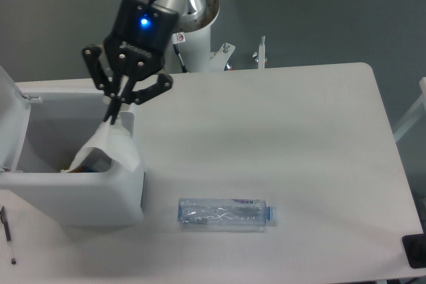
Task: Place the trash in the trash can
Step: 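Open the gripper to drop the paper into the bin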
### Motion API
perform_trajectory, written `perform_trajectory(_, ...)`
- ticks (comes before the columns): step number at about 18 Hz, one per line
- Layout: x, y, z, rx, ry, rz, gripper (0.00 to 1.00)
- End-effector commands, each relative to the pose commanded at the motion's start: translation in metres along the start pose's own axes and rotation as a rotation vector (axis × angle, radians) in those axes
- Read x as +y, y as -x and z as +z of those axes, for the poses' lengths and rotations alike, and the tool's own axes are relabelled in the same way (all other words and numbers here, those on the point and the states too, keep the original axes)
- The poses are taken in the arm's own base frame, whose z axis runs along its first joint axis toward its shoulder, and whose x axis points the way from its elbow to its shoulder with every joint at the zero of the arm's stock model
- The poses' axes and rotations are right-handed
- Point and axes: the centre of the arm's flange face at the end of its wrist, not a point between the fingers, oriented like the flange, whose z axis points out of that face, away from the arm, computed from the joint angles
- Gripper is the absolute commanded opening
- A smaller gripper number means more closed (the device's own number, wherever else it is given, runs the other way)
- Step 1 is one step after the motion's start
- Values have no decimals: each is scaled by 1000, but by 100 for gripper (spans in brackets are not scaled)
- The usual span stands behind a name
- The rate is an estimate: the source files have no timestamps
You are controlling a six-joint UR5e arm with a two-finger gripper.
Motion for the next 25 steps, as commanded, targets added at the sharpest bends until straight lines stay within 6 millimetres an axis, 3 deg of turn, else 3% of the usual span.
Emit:
perform_trajectory(1,2,-5,4,8,7,6,7)
perform_trajectory(5,10,-16,15,14,-4,39,31)
perform_trajectory(7,13,-20,19,18,-8,47,37)
perform_trajectory(10,15,-21,17,15,-10,50,57)
perform_trajectory(11,14,-21,17,14,-11,51,75)
perform_trajectory(12,14,-20,16,12,-14,52,84)
perform_trajectory(15,12,-15,18,-18,-6,66,97)
perform_trajectory(20,9,4,11,-99,-2,110,100)
perform_trajectory(25,1,56,11,-144,-9,110,100)
